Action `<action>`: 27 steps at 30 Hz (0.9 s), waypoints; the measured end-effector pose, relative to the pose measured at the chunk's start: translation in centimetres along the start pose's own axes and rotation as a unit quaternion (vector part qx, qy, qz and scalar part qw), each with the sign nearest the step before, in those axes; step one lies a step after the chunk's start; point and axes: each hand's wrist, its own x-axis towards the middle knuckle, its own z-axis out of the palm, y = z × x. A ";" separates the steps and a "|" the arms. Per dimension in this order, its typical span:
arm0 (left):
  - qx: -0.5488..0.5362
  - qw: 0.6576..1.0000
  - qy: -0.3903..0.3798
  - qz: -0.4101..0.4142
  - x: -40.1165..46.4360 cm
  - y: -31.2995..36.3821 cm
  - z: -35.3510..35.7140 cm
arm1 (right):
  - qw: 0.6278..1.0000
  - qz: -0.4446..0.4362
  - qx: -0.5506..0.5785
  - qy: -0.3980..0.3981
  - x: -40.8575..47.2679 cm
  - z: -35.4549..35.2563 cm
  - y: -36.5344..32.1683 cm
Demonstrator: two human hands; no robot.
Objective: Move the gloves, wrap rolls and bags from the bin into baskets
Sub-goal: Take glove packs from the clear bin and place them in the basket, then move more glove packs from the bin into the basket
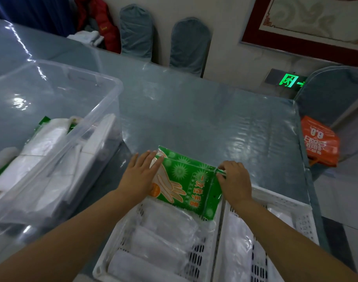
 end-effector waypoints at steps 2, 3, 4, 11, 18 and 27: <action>-0.002 0.998 0.056 -0.002 -1.2 0.5 -1.1 | 1.000 -0.026 0.002 0.014 -0.2 -0.2 -0.5; -0.011 0.997 0.082 -0.002 -1.8 0.6 -1.4 | 0.999 -0.039 0.006 0.020 -0.2 -0.4 -0.9; -0.016 0.995 0.099 -0.005 -2.3 0.8 -1.8 | 0.998 -0.052 0.010 0.022 -0.1 -0.5 -1.5; -0.049 0.993 0.101 -0.032 -5.1 -0.4 -7.1 | 0.988 -0.137 0.063 0.044 0.2 -1.5 -7.6; -0.060 0.988 0.136 -0.034 -6.8 -5.8 -11.9 | 0.962 -0.234 0.104 0.096 1.3 -2.8 -15.0; -0.056 0.980 0.163 -0.101 -10.4 -24.6 -14.4 | 0.940 -0.273 0.156 0.129 4.2 0.9 -31.1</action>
